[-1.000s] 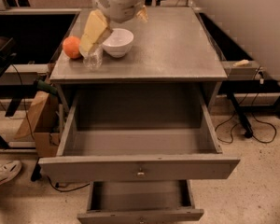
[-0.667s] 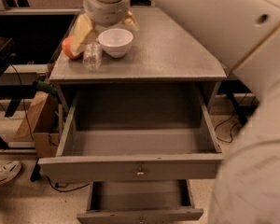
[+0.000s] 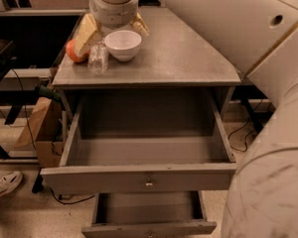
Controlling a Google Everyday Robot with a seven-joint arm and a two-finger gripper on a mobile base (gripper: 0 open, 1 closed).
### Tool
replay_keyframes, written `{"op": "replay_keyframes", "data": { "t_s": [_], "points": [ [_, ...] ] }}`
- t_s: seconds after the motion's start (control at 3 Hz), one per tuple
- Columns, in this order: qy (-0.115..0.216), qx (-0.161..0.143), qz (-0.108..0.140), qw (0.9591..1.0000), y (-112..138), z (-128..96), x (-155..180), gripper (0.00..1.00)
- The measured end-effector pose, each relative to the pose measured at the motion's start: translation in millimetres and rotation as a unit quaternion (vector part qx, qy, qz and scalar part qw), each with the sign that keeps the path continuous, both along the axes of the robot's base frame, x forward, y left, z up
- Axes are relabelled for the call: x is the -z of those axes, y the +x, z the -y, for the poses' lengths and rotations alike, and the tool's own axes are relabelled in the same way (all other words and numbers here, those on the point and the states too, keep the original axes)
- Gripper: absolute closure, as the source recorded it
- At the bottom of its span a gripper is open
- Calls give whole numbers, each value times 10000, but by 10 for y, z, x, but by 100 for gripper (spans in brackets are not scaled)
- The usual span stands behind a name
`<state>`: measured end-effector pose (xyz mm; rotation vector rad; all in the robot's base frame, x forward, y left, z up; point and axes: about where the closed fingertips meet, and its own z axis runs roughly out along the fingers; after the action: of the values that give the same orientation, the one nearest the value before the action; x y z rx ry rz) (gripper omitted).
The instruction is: Place water bottle into top drawer
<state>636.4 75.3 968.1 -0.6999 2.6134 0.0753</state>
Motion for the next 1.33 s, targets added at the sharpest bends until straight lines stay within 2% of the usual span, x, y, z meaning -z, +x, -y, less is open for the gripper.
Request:
{"op": "replay_keyframes", "data": {
  "t_s": [0.33, 0.67, 1.0, 1.33],
  "points": [
    [240, 513, -189, 9982, 42, 17, 55, 0],
    [551, 1105, -339, 9918, 115, -197, 151, 0],
    [836, 1681, -329, 9817, 177, -523, 210, 0],
    [988, 2026, -400, 9734, 176, -530, 218, 0]
  ]
}}
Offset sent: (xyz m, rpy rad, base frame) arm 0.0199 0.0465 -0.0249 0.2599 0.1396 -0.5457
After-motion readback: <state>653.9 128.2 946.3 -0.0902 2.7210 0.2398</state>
